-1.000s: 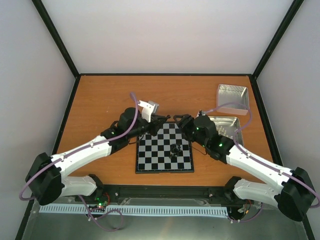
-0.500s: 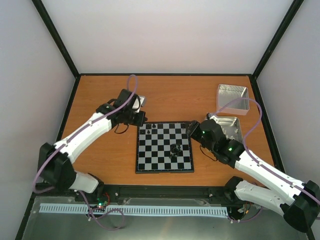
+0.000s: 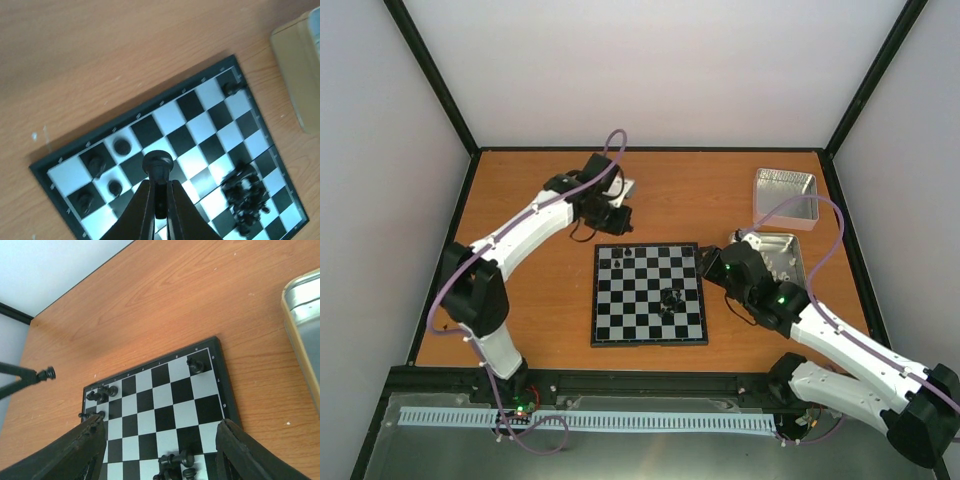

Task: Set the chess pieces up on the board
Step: Place the chess piece on the chessboard.

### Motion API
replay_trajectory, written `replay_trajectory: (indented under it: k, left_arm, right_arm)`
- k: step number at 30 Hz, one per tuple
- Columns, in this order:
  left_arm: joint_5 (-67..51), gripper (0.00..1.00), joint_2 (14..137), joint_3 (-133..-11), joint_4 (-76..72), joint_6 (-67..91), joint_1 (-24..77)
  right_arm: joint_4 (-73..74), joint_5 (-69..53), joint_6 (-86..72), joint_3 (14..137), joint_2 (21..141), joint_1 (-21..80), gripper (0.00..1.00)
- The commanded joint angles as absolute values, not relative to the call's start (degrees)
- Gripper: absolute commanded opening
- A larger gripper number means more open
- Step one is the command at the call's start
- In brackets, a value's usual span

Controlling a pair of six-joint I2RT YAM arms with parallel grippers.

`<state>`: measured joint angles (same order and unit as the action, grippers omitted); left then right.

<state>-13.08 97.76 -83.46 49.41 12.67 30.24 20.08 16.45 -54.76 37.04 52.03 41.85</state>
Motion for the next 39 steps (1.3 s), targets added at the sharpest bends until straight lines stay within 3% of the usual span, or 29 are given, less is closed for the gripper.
replay_trajectory:
  k: [1, 7, 14, 25, 39]
  left_arm:
    - [-13.38, 0.01, 104.51, -92.9, 53.08, 11.08, 34.27]
    - [-9.99, 0.01, 114.67, -103.04, 57.62, 11.54, 38.52]
    - [-14.86, 0.01, 121.19, -109.87, 56.88, 12.96, 40.92]
    - [-18.17, 0.01, 127.58, -115.77, 57.8, 13.09, 43.25]
    - [-10.61, 0.01, 130.65, -116.01, 59.22, 15.24, 43.5]
  right_arm:
    - [21.22, 20.81, -52.76, 35.69, 49.54, 41.07, 0.61]
    - [25.18, 25.64, -51.98, 34.33, 45.32, 40.7, 0.6]
    - [29.45, 30.39, -51.85, 32.12, 39.4, 40.61, 0.61]
    - [31.18, 30.8, -52.25, 31.19, 37.36, 40.62, 0.61]
    - [30.97, 30.07, -52.77, 30.7, 37.67, 40.61, 0.6]
